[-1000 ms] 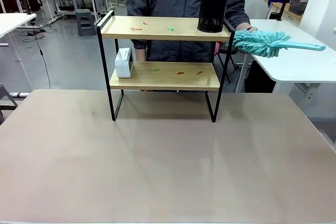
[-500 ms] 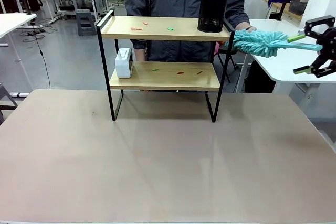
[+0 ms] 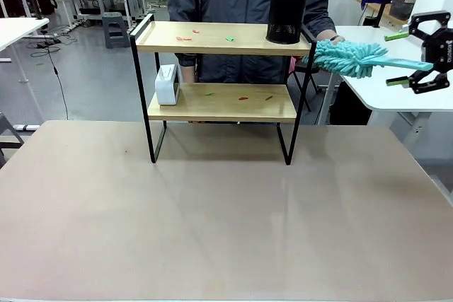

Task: Clean the shelf.
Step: Pick up the Duster from the human.

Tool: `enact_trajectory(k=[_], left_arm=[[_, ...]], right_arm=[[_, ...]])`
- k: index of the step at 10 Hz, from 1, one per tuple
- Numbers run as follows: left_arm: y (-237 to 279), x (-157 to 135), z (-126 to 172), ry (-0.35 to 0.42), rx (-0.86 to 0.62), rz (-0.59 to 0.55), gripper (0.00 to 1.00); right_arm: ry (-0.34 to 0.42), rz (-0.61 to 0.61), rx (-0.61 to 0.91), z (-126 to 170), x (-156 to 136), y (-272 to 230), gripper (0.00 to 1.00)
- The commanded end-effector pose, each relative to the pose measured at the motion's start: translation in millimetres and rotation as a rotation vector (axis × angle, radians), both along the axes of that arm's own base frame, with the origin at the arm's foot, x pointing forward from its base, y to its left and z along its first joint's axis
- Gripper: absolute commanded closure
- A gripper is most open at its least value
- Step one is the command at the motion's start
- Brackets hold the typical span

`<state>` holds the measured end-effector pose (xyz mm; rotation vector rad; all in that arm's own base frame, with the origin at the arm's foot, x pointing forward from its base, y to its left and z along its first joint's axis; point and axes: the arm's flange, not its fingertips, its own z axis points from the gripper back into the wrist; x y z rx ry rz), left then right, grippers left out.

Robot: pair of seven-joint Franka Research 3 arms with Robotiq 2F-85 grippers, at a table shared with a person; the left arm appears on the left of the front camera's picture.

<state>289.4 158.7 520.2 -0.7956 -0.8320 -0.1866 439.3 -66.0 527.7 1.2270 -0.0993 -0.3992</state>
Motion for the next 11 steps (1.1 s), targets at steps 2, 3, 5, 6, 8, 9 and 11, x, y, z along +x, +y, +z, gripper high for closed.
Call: enact_trajectory(k=[2, 3, 5, 6, 8, 9, 11], left_arm=[[0.0, 2.7, 0.6, -0.025, -0.001, -0.013, 0.0], [0.0, 2.7, 0.6, -0.025, -0.001, -0.013, 0.0], [0.0, 2.7, 0.6, -0.025, -0.001, -0.013, 0.0], [0.0, 2.7, 0.6, -0.025, -0.001, -0.013, 0.0], [0.0, 2.7, 0.6, -0.025, -0.001, -0.013, 0.0], [0.0, 2.7, 0.6, -0.025, -0.001, -0.013, 0.0], [0.0, 2.7, 0.6, -0.025, -0.001, -0.013, 0.0]], right_arm=[[-0.065, -0.064, -0.005, -6.7, 10.2, -2.2, 1.0], [-0.069, -0.075, -0.01, -7.8, 11.9, -3.9, 0.65], [-0.07, -0.103, -0.037, -13.1, 15.6, -6.8, 1.0], [-0.069, -0.108, -0.054, -16.6, 17.1, -7.8, 1.0], [-0.079, -0.116, -0.069, -19.6, 17.5, -8.8, 1.0], [-0.104, -0.131, -0.091, -18.8, 17.0, -9.8, 1.0], [-0.119, -0.105, -0.093, -15.9, 12.5, -13.3, 1.0]])
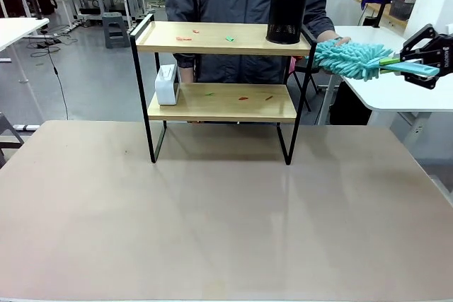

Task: Clean the shelf.
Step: Pick up the Duster from the human.

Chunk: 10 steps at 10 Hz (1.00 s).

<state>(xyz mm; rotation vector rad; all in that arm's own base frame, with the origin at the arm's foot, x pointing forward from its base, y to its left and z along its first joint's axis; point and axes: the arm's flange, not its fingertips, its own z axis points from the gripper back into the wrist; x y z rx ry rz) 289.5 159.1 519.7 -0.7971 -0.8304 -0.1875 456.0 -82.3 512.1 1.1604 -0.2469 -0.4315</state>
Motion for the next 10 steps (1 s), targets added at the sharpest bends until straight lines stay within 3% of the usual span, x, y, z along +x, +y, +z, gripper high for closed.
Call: enact_trajectory(k=[1, 2, 3, 5, 7, 8, 9, 10], left_arm=[[-0.5, 2.6, 1.1, -0.026, 0.0, -0.011, 0.0], [-0.5, 2.6, 1.1, -0.026, 0.0, -0.011, 0.0], [-0.5, 2.6, 1.1, -0.026, 0.0, -0.011, 0.0], [-0.5, 2.6, 1.1, -0.026, 0.0, -0.011, 0.0], [-0.5, 2.6, 1.1, -0.026, 0.0, -0.011, 0.0], [-0.5, 2.6, 1.1, -0.026, 0.0, -0.011, 0.0], [-0.5, 2.6, 1.1, -0.026, 0.0, -0.011, 0.0], [-0.5, 2.6, 1.1, -0.026, 0.0, -0.011, 0.0]], right_arm=[[-0.044, 0.024, -0.012, 2.1, -8.1, -0.6, 1.0], [-0.057, 0.061, -0.016, 9.1, -17.7, -7.4, 1.0], [-0.115, 0.138, -0.075, 32.7, -48.5, -25.9, 1.0], [-0.255, 0.223, -0.26, 85.8, -158.5, -77.9, 1.0], [-0.295, 0.43, -0.411, 73.5, -255.2, -117.2, 1.0], [-0.296, 0.575, -0.348, 51.6, -277.7, -133.1, 1.0], [-0.287, 0.559, -0.296, 36.1, -277.2, -141.4, 1.0], [-0.232, 0.445, -0.371, 75.2, -284.7, -117.8, 1.0]])
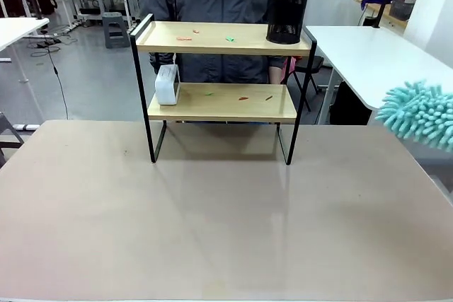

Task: Clean the shelf.
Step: Pick up the Duster from the human, then clean the specific tier of the Shelf with the Duster once objects are removed.

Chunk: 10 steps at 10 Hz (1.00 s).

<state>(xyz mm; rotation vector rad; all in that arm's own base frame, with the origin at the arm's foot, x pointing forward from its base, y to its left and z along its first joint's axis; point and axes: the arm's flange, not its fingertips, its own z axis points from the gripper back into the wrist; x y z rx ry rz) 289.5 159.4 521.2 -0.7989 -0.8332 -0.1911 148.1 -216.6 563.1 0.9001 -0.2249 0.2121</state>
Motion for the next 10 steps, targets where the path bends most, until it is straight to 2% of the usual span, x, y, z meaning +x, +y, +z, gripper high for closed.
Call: enact_trajectory(k=[1, 10], left_arm=[[-0.8, 2.5, -0.5, -0.023, 0.0, -0.009, 0.0], [-0.8, 2.5, -0.5, -0.023, 0.0, -0.009, 0.0]], right_arm=[[0.008, -0.077, -0.027, 24.3, 23.2, 16.5, 1.0], [0.008, -0.077, -0.027, 24.3, 23.2, 16.5, 1.0]])
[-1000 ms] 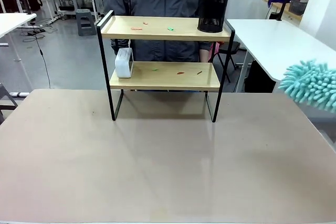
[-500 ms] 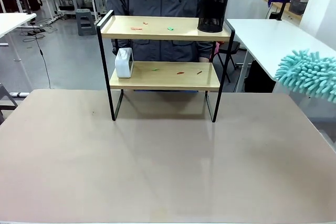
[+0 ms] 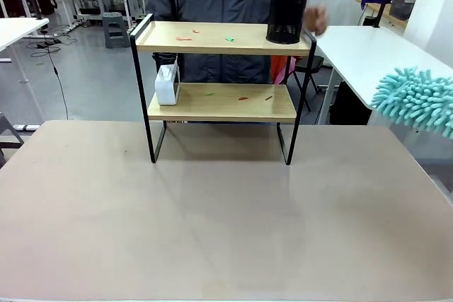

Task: Clean the shelf.
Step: Clean the specific tier of the Shelf with the Duster once objects are removed.

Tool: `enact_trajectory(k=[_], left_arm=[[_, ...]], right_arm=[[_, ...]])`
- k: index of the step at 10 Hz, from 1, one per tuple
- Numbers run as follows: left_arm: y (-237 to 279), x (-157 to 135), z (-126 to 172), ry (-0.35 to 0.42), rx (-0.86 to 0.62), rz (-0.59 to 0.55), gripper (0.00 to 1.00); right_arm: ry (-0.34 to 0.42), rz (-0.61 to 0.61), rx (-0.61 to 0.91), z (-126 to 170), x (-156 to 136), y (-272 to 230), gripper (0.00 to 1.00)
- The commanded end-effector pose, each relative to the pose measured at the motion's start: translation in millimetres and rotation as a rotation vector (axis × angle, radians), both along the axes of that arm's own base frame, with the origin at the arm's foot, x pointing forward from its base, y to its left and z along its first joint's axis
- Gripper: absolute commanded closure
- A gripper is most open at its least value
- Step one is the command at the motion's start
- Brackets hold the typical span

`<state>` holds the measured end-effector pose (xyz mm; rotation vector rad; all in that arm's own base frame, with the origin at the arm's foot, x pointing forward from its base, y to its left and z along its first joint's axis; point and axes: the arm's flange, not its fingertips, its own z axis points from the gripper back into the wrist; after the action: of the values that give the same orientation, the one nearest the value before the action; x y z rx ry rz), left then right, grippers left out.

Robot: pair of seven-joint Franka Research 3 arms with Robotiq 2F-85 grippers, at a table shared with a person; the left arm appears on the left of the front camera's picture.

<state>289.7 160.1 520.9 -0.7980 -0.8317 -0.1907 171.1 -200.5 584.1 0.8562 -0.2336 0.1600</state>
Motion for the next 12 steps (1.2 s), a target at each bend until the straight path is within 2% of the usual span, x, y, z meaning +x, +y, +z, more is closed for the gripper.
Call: enact_trajectory(k=[1, 8, 9, 10, 12], left_arm=[[-1.5, 2.3, -0.1, -0.024, -0.001, -0.009, 0.0], [-1.5, 2.3, -0.1, -0.024, -0.001, -0.009, 0.0], [-1.5, 2.3, -0.1, -0.024, -0.001, -0.009, 0.0], [-1.5, 2.3, -0.1, -0.024, -0.001, -0.009, 0.0], [-1.5, 2.3, -0.1, -0.024, -0.001, -0.009, 0.0]], right_arm=[[-0.005, -0.022, 0.01, 3.3, 0.2, 0.4, 1.0], [-0.005, -0.022, 0.01, 3.3, 0.2, 0.4, 1.0], [0.0, 0.0, 0.0, 0.0, 0.0, 0.0, 0.87], [-0.113, -0.082, -0.065, 31.1, -10.1, 10.7, 0.87], [-0.33, -0.206, -0.21, 106.8, 16.2, 62.6, 0.87]])
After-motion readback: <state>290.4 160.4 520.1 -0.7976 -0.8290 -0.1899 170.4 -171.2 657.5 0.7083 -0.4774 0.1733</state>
